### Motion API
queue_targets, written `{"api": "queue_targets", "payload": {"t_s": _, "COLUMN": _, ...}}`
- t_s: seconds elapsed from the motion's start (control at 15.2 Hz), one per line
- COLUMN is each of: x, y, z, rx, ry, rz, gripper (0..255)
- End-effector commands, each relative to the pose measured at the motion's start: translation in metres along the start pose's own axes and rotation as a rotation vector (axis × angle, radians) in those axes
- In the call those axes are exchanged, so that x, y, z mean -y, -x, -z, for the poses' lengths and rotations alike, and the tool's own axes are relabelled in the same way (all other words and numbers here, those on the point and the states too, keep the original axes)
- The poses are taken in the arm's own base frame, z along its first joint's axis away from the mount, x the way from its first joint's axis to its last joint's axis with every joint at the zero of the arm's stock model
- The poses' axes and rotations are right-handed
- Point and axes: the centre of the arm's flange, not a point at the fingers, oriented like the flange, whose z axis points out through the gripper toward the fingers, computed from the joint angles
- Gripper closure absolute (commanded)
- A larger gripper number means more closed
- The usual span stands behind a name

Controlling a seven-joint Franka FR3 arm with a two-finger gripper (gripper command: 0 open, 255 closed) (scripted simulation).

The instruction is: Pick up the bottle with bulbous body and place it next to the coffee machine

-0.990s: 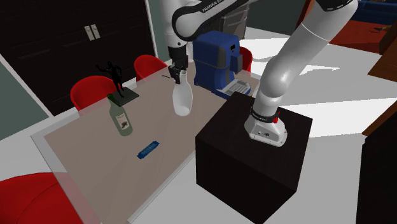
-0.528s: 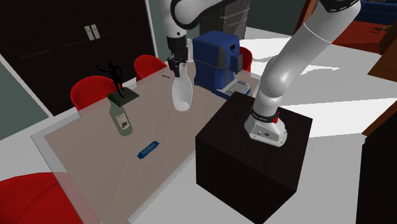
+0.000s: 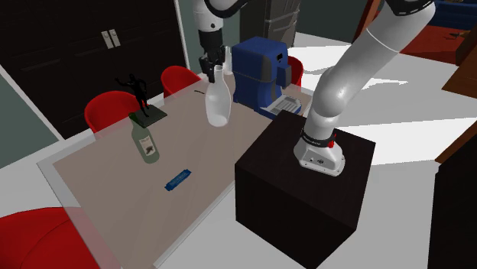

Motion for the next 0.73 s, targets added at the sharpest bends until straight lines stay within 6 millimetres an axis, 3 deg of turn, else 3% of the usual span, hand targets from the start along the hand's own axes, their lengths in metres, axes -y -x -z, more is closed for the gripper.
{"api": "queue_targets", "payload": {"t_s": 0.0, "x": -0.001, "y": 0.001, "z": 0.011, "rx": 0.000, "ry": 0.000, "rz": 0.000, "gripper": 255}}
{"api": "queue_targets", "payload": {"t_s": 0.66, "x": -0.001, "y": 0.003, "z": 0.064, "rx": 0.000, "ry": 0.000, "rz": 0.000, "gripper": 255}}
